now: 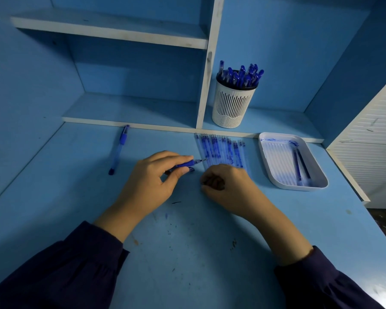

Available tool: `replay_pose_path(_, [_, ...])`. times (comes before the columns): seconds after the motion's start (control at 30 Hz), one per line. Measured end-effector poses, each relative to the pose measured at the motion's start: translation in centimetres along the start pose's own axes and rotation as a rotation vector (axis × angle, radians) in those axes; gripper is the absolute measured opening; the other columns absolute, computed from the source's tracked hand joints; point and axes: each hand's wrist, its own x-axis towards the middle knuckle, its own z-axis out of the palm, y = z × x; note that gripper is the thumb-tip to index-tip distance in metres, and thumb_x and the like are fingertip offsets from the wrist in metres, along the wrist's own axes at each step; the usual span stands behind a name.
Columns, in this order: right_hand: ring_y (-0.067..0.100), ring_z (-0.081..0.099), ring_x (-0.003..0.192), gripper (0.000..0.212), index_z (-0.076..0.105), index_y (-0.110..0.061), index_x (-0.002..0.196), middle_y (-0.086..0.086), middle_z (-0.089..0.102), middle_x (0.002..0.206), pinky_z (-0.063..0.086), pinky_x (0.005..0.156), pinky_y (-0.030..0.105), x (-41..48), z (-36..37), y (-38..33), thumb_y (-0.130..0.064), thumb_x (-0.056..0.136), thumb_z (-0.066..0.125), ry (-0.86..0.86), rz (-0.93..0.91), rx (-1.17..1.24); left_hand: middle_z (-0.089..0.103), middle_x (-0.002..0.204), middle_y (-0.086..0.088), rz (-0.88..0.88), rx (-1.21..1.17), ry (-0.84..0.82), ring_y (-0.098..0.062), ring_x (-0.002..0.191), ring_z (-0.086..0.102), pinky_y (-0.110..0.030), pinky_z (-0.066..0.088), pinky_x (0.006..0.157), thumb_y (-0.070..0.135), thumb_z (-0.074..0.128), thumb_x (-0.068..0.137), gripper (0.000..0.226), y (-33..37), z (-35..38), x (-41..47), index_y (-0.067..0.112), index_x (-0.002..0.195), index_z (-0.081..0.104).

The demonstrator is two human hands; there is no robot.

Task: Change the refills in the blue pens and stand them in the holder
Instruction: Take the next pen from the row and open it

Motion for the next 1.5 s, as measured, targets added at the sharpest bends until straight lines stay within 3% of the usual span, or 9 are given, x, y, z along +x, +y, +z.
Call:
replay_pose_path(0.2, [0.007, 0.064, 0.073, 0.011, 0.072, -0.016, 0.093, -0.004, 0.07, 0.081, 0.052, 0.071, 0.019, -0.1, -1.2, 0.2, -0.013, 0.082, 0.074, 0.071, 0.132, 0.315, 0.072, 0.1, 0.0, 0.005, 0.003, -0.011, -0.012, 0.088, 0.068, -0.025, 0.056, 0.079, 0.011, 0.071, 0.089, 0.025, 0.1, 0.0, 0.0, 0.009, 0.114, 0.073])
replay_pose_path(0.33, [0.008, 0.063, 0.073, 0.018, 0.07, -0.014, 0.101, 0.006, 0.07, 0.085, 0.047, 0.066, 0.015, -0.2, -1.4, -0.6, -0.013, 0.083, 0.074, 0.159, 0.09, 0.605, 0.072, 0.101, 0.0, 0.007, 0.001, -0.024, -0.011, 0.086, 0.068, -0.027, 0.056, 0.076, 0.009, 0.072, 0.088, 0.025, 0.0, 0.0, 0.0, 0.009, 0.113, 0.073])
replay_pose_path(0.57, [0.016, 0.062, 0.069, 0.005, 0.066, -0.007, 0.088, 0.008, 0.069, 0.077, 0.049, 0.066, 0.022, 0.1, -1.2, -0.4, -0.003, 0.087, 0.068, 0.229, 0.051, 0.53, 0.071, 0.1, 0.002, 0.013, 0.003, -0.042, -0.013, 0.085, 0.067, -0.029, 0.056, 0.074, 0.013, 0.071, 0.09, 0.024, 0.3, 0.1, -0.2, 0.01, 0.114, 0.073])
replay_pose_path(0.73, [0.019, 0.067, 0.072, 0.012, 0.063, -0.008, 0.091, 0.01, 0.069, 0.075, 0.056, 0.077, 0.033, 0.2, -2.4, 0.0, 0.004, 0.089, 0.061, 0.513, 0.012, 0.717, 0.07, 0.094, 0.003, -0.043, 0.007, 0.057, -0.009, 0.077, 0.062, -0.023, 0.053, 0.072, 0.013, 0.071, 0.089, 0.024, 0.3, 0.1, -0.1, 0.009, 0.112, 0.073])
replay_pose_path(0.9, [0.016, 0.061, 0.074, 0.021, 0.066, -0.013, 0.099, 0.005, 0.066, 0.081, 0.051, 0.076, 0.026, -0.1, -2.0, -0.7, 0.005, 0.089, 0.062, 0.683, -0.041, 0.824, 0.07, 0.09, 0.003, -0.059, 0.017, 0.084, -0.009, 0.07, 0.06, -0.023, 0.052, 0.065, 0.01, 0.073, 0.087, 0.024, 0.7, 0.5, -0.2, 0.009, 0.111, 0.074])
replay_pose_path(1.03, [0.006, 0.061, 0.075, 0.014, 0.073, -0.004, 0.094, 0.007, 0.067, 0.087, 0.048, 0.076, 0.02, 0.1, -1.4, -1.0, 0.006, 0.085, 0.067, 0.732, -0.05, 0.758, 0.069, 0.09, 0.004, -0.076, -0.03, 0.084, -0.007, 0.071, 0.06, -0.023, 0.052, 0.065, 0.015, 0.071, 0.088, 0.025, 1.1, 0.9, -0.3, 0.01, 0.112, 0.074])
replay_pose_path(1.2, [0.014, 0.063, 0.075, 0.014, 0.073, -0.007, 0.094, 0.005, 0.072, 0.084, 0.053, 0.077, 0.023, 1.0, -2.2, -1.0, 0.003, 0.085, 0.067, 0.761, 0.053, 0.885, 0.067, 0.089, 0.005, -0.103, -0.052, 0.064, -0.011, 0.07, 0.058, -0.026, 0.051, 0.062, 0.014, 0.072, 0.088, 0.025, 0.8, 0.9, -0.3, 0.011, 0.113, 0.073])
replay_pose_path(1.37, [0.009, 0.066, 0.082, 0.018, 0.073, -0.014, 0.092, -0.003, 0.073, 0.087, 0.051, 0.078, 0.022, 3.6, -4.1, -0.3, 0.001, 0.085, 0.066, 0.787, 0.08, 1.005, 0.068, 0.089, 0.006, -0.098, -0.006, 0.033, -0.006, 0.07, 0.057, -0.022, 0.05, 0.063, 0.022, 0.068, 0.089, 0.026, 0.5, 0.6, -0.3, 0.012, 0.112, 0.074])
replay_pose_path(1.5, [0.011, 0.065, 0.085, 0.019, 0.073, -0.011, 0.097, 0.003, 0.072, 0.091, 0.054, 0.085, 0.023, 6.3, -4.8, 0.2, 0.001, 0.085, 0.066, 0.542, 0.091, 0.886, 0.069, 0.093, 0.006, -0.111, -0.004, 0.06, -0.002, 0.076, 0.059, -0.014, 0.048, 0.069, 0.013, 0.071, 0.089, 0.024, 0.1, 0.7, -0.2, 0.011, 0.113, 0.073])
